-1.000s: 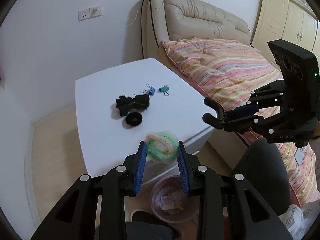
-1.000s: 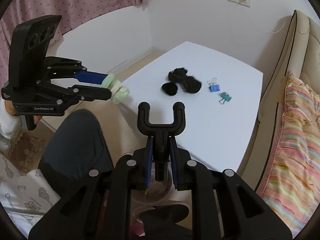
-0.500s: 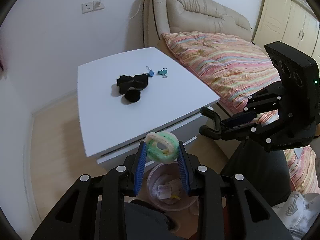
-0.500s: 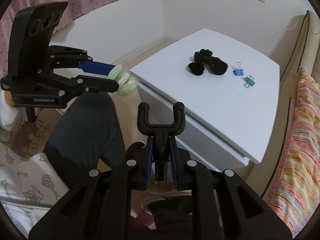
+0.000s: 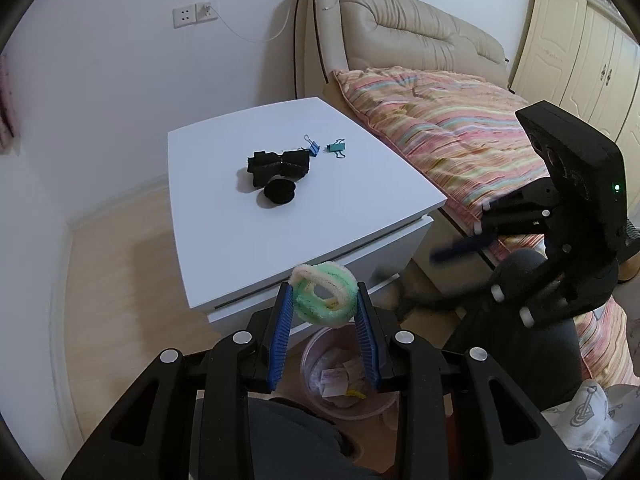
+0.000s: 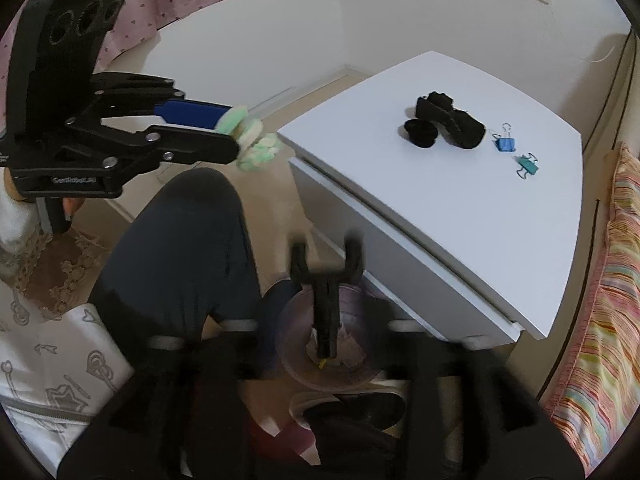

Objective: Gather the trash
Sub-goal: 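Open the right gripper to drop the Y-part into the wastebasket, then open the left gripper to drop the green hair tie into the wastebasket, then move the left gripper to the table and grasp the black hair tie ring, then grasp the black gloves with the right gripper while the left gripper holds the ring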

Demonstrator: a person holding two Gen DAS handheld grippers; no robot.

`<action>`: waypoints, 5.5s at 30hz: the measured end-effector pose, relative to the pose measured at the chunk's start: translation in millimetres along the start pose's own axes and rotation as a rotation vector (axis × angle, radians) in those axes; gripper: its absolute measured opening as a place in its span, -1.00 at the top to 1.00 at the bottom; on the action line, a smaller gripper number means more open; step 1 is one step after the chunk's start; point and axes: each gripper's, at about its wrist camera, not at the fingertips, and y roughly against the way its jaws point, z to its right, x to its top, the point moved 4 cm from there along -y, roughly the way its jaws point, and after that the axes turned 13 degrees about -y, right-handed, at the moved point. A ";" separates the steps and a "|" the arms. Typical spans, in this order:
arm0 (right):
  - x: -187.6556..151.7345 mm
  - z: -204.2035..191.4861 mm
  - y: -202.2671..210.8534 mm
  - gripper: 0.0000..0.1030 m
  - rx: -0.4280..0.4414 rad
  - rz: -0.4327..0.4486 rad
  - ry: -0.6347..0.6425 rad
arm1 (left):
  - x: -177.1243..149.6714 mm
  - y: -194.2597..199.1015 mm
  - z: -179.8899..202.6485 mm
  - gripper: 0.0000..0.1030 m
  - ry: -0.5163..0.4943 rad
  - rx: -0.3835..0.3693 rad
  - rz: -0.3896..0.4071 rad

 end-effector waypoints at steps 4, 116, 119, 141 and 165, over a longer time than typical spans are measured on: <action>1.5 3.5 3.5 -0.71 -0.010 0.022 -0.017 | 0.0 -0.3 1.0 0.40 -0.001 -0.002 -0.002; 24.0 95.7 53.6 -0.94 -0.127 0.162 -0.270 | 82.0 -162.7 -65.3 -0.40 0.048 -0.006 -0.233; 23.6 96.4 52.3 -0.94 -0.125 0.160 -0.272 | 80.2 -163.5 -67.4 -0.21 0.054 -0.004 -0.236; 32.5 91.7 44.3 -0.94 -0.116 0.147 -0.243 | 79.5 -148.7 -68.9 0.38 0.041 -0.002 -0.195; 158.1 68.3 -5.0 -0.94 -0.095 0.020 0.121 | 61.3 -91.2 -93.0 0.38 0.095 0.029 -0.120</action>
